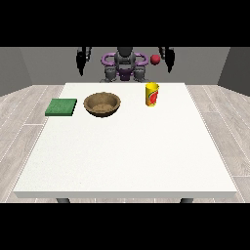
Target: Pick the cup and pour the ball into the bowl, then pick the bowl and place it on the pad
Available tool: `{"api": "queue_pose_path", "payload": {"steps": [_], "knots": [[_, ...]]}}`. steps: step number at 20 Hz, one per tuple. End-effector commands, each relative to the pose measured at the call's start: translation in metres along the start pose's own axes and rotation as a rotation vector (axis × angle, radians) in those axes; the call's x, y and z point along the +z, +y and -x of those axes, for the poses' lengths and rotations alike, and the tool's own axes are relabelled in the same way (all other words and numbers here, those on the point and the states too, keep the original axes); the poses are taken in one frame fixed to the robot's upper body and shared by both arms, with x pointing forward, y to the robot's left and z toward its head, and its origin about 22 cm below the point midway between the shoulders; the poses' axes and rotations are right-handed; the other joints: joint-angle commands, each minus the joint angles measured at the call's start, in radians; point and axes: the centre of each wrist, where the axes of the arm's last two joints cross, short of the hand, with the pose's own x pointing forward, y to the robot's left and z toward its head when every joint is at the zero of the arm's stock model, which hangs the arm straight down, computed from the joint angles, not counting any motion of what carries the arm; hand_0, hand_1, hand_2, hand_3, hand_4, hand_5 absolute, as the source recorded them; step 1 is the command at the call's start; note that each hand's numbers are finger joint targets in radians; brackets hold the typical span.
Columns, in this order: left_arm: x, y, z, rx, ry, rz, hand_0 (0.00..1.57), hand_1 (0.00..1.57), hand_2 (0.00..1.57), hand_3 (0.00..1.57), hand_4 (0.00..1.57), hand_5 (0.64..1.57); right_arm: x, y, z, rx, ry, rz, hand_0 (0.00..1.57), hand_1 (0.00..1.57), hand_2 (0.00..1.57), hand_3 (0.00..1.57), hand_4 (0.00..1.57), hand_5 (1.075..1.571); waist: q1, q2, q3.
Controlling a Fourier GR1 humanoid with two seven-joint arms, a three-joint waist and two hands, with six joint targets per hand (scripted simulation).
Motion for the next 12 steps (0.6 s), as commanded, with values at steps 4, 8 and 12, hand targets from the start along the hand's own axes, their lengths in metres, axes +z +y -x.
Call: {"api": "queue_pose_path", "payload": {"steps": [4, 8, 12], "knots": [[-0.002, 0.009, -0.025, -0.032, -0.015, 0.007, 0.0, 0.0, 0.0, 0.0, 0.0, 1.557, -0.002, -0.009, -0.026, 0.017, -0.023, 0.004, 0.0, 0.0, 0.0, 0.0, 0.0, 1.569, -0.003, -0.223, -0.0123], [-0.006, 0.031, -0.049, 0.134, -0.013, -0.011, 0.0, 0.0, 0.0, 0.0, 0.0, 1.558, 0.014, -0.08, -0.017, -0.1, 0.011, 0.02, 0.0, 0.0, 0.0, 0.0, 0.0, 1.569, -0.007, -0.198, -0.0154], [-0.003, 0.07, -0.071, 0.115, -0.063, -0.017, 0.0, 0.0, 0.0, 0.0, 0.0, 1.552, 0.006, -0.084, -0.043, -0.082, -0.032, 0.014, 0.0, 0.0, 0.0, 0.0, 0.0, 1.57, 0.002, -0.134, -0.0167]]}}
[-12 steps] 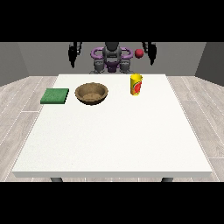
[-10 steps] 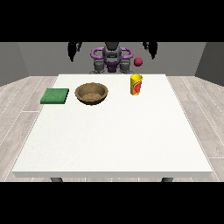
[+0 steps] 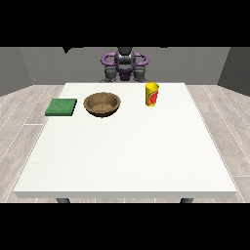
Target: Pick the cup and pour the ball into the bowl, then pick the bowl and place it on the pad
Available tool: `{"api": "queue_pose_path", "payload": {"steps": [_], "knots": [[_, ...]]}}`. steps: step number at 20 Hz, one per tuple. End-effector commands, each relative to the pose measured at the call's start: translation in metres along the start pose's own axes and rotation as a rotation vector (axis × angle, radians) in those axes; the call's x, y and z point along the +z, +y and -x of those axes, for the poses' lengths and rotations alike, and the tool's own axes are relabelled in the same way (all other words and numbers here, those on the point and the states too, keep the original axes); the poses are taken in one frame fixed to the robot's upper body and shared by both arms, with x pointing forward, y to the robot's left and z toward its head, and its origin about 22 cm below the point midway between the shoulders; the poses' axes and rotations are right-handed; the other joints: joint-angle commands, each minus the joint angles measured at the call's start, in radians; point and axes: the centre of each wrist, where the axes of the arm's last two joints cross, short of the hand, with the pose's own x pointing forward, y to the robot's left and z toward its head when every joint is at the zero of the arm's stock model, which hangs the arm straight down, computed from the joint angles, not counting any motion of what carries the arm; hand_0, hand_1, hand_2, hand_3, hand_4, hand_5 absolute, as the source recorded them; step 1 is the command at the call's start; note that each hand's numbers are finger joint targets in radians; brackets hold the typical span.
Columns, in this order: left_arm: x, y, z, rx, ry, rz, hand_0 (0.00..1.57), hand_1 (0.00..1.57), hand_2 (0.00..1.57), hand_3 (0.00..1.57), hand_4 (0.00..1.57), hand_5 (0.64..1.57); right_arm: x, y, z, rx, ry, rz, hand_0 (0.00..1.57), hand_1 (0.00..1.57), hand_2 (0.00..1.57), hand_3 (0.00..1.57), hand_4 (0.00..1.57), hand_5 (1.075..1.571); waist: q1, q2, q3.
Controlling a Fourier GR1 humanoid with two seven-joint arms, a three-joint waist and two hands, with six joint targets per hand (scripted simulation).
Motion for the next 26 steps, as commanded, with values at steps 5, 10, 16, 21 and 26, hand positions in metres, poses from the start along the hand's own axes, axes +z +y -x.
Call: {"api": "queue_pose_path", "payload": {"steps": [5, 10, 16, 21, 26], "knots": [[0.005, 0.029, 0.006, 0.019, -0.138, -0.027, 0.0, 0.0, 0.0, 0.0, 0.0, 1.544, 0.009, -0.034, -0.002, -0.046, -0.132, 0.004, 0.0, 0.0, 0.0, 0.0, 0.0, 1.57, -0.018, 0.136, -0.002], [-0.024, 0.023, -0.001, -0.005, -0.213, -0.034, 0.0, 0.0, 0.0, 0.0, 0.0, 1.528, -0.007, -0.03, 0.006, -0.056, -0.182, -0.009, 0.0, 0.0, 0.0, 0.0, 0.0, 1.57, -0.036, 0.245, -0.0018], [-0.017, 0.027, 0.063, 0.01, -0.28, -0.065, 0.0, 0.0, 0.0, 0.0, 0.0, 1.526, -0.013, -0.015, 0.011, -0.048, -0.241, -0.041, 0.0, 0.0, 0.0, 0.0, 0.0, 1.571, -0.061, 0.326, -0.0024], [-0.026, -0.006, 0.102, -0.017, -0.285, -0.092, 0.0, 0.0, 0.0, 0.0, 0.0, 1.52, -0.031, -0.016, -0.014, -0.049, -0.287, -0.078, 0.0, 0.0, 0.0, 0.0, 0.0, 1.571, -0.094, 0.37, -0.0027], [-0.025, -0.041, 0.129, -0.026, -0.297, -0.075, 0.0, 0.0, 0.0, 0.0, 0.0, 1.53, -0.033, -0.022, 0.016, -0.043, -0.306, -0.033, 0.0, 0.0, 0.0, 0.0, 0.0, 1.57, -0.066, 0.392, -0.002]]}}
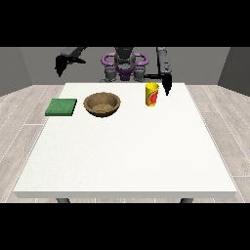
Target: Pick the cup and pour the ball into the bowl, then pick the bowl and place it on the pad
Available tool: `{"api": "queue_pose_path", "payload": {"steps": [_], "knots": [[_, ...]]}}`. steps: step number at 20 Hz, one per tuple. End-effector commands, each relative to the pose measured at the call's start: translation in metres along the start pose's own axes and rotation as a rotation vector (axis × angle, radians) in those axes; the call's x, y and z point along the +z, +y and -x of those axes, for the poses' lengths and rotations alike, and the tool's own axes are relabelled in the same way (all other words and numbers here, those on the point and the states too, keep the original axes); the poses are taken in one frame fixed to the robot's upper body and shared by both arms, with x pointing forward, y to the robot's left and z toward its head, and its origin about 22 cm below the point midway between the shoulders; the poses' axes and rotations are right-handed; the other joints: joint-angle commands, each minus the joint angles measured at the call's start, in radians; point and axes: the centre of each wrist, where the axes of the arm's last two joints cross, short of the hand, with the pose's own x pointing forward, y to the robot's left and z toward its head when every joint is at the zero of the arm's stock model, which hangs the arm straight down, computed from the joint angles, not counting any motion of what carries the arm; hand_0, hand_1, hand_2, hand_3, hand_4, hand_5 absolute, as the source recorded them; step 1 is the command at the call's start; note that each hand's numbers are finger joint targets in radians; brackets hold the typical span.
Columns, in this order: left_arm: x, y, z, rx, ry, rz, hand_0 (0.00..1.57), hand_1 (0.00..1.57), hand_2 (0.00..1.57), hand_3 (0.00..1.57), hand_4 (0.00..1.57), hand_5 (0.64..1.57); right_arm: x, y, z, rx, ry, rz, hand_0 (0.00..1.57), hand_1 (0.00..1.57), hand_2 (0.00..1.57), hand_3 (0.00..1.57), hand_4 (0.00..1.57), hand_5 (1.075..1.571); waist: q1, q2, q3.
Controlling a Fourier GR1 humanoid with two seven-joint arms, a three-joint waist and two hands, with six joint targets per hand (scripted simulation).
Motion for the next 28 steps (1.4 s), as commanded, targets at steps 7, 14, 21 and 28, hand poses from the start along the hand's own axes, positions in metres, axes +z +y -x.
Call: {"api": "queue_pose_path", "payload": {"steps": [7, 14, 21, 28], "knots": [[-0.009, 0.006, 0.047, -0.05, -0.007, -0.025, 0.0, 0.0, 0.0, 0.0, 0.0, 1.517, -0.003, -0.01, 0.011, -0.016, 0.009, -0.024, 0.0, 0.0, 0.0, 0.0, 0.0, 1.571, -0.022, 0.017, 0.0], [-0.011, 0.019, 0.063, -0.043, -0.045, -0.064, 0.0, 0.0, 0.0, 0.0, 0.0, 1.523, -0.02, -0.001, -0.007, -0.022, -0.073, -0.055, 0.0, 0.0, 0.0, 0.0, 0.0, 1.571, -0.059, 0.087, -0.0006], [0.0, -0.014, 0.067, -0.325, -0.115, 0.001, 1.25, 1.25, 1.57, 1.57, 1.33, 1.287, -0.015, -0.025, 0.016, 0.011, -0.071, -0.025, 0.0, 0.0, 0.0, 0.0, 0.0, 1.57, -0.052, 0.103, 0.0012], [0.017, -0.023, 0.075, -0.399, -0.081, -0.04, 1.33, 1.33, 1.57, 1.57, 1.5, 1.241, -0.027, -0.028, -0.009, 0.014, -0.072, -0.036, 0.0, 0.0, 0.0, 0.0, 0.0, 1.57, -0.088, 0.08, -0.0004]]}}
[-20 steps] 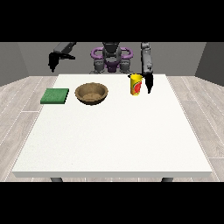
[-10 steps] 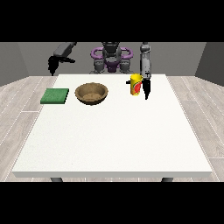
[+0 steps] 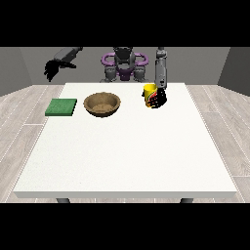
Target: Pick the cup and pour the ball into the bowl, then pick the bowl and place it on the pad
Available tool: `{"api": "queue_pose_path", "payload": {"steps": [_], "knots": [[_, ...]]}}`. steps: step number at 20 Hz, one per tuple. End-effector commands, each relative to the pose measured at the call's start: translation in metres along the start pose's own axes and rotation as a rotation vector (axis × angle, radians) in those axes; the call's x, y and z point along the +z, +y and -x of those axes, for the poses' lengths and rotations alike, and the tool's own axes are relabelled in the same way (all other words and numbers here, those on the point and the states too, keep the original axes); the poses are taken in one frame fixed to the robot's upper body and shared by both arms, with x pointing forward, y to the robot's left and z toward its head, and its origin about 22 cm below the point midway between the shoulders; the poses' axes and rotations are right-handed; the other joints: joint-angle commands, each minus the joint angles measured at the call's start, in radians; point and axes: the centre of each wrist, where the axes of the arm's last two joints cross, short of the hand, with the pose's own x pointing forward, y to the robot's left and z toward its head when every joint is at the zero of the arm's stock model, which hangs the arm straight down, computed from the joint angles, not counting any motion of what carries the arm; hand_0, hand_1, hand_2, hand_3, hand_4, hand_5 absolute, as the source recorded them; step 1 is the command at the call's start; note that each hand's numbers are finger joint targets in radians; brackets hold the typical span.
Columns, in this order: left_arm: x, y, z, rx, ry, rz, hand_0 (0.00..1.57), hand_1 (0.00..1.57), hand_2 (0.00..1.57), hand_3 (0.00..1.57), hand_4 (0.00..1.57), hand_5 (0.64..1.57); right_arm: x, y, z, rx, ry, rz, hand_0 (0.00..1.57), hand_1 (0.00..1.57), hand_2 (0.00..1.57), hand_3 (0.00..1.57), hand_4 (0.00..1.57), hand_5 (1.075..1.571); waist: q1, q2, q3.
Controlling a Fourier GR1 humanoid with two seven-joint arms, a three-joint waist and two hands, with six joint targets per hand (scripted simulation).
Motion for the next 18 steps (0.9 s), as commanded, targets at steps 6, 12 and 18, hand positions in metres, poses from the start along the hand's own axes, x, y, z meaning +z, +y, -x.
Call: {"api": "queue_pose_path", "payload": {"steps": [6, 12, 18], "knots": [[-0.026, 0.03, -0.003, -0.337, 0.156, 0.17, 1.38, 1.38, 1.57, 1.57, 1.57, 1.341, 0.037, -0.009, 0.035, -0.029, 0.269, 0.049, 0.0, 0.0, 0.0, 0.0, 0.0, 1.569, 0.06, -0.267, -0.0208], [-0.138, 0.074, -0.049, -0.57, 0.13, 0.187, 1.46, 1.46, 1.57, 1.57, 1.57, 1.282, 0.044, -0.037, 0.04, -0.029, 0.259, 0.081, 0.0, 0.0, 0.0, 0.0, 0.0, 1.568, 0.075, -0.247, -0.0202], [-0.149, 0.01, -0.074, -0.616, 0.1, 0.232, 1.47, 1.47, 1.57, 1.57, 1.57, 1.278, 0.032, -0.029, 0.049, -0.041, 0.255, 0.099, 0.0, 0.0, 0.0, 0.0, 0.0, 1.568, 0.091, -0.237, -0.023]]}}
